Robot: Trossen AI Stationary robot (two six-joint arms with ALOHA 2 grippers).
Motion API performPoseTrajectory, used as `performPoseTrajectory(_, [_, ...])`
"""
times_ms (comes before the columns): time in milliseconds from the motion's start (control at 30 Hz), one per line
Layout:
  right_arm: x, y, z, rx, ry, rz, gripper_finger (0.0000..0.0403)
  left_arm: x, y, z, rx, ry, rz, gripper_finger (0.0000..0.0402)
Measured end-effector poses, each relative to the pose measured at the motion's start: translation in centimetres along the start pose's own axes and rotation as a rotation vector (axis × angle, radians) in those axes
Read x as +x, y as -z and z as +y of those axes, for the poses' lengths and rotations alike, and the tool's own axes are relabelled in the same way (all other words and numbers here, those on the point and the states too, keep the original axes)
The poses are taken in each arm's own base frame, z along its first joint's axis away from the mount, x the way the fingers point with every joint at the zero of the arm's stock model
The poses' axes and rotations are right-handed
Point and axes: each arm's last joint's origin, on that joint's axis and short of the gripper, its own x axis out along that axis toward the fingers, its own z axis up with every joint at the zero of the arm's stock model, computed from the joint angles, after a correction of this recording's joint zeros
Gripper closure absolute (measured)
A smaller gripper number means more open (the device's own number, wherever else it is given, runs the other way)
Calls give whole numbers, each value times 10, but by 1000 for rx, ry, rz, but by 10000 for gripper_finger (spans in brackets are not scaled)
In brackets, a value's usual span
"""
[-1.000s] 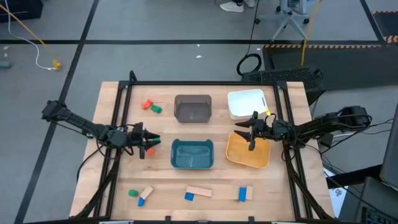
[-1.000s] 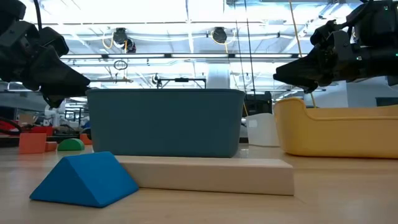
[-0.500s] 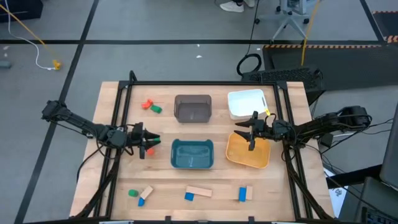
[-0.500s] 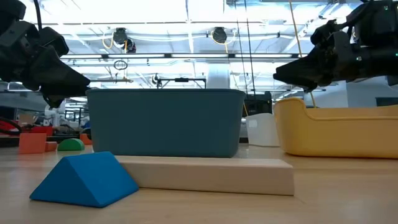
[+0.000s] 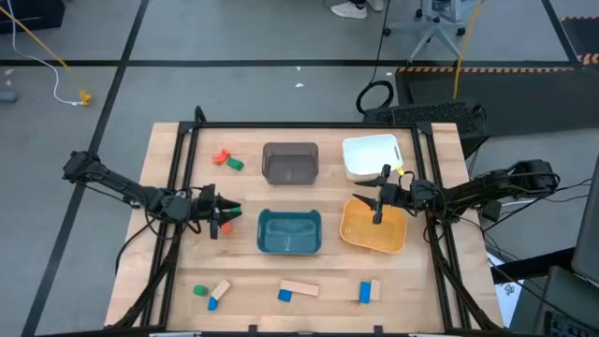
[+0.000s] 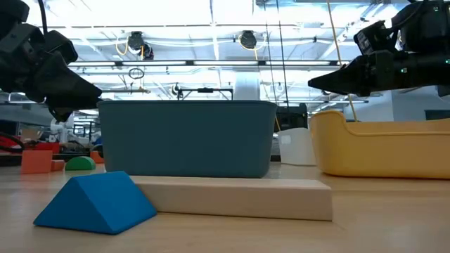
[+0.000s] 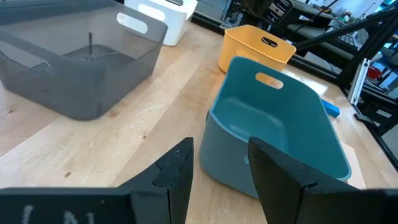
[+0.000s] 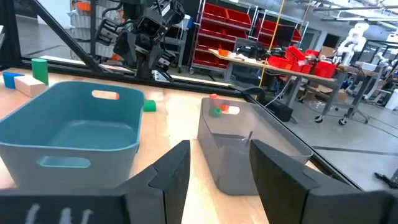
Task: Sort & place blocks by color
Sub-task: Put the right brown block into the white bin
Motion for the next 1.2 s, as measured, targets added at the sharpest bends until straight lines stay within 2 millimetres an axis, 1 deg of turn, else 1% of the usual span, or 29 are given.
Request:
performPoseTrajectory(67, [0,0,0,72,0,0,245,0,0,0,0,0,1,247])
performPoseTrajectory(200, [0,0,0,327,0,0,245,0,0,0,0,0,1,247])
performPoseTrajectory(333, [0,0,0,465,0,0,245,0,0,0,0,0,0,247])
performPoseTrajectory(600, [0,-2,0,571,-3,-19,245,0,0,0,0,0,1,247])
performPoseTrajectory(833, [-1,-12,-2,703,-21,-129,245,0,0,0,0,0,0,247])
performPoseTrajectory(900, [-1,-14,-3,715,-28,-149,245,0,0,0,0,0,0,247])
performPoseTrajectory(1133, [-1,-25,1,682,-225,-204,245,0,0,0,0,0,0,247])
performPoseTrajectory(1200, [6,-39,1,657,-286,-249,245,0,0,0,0,0,0,247])
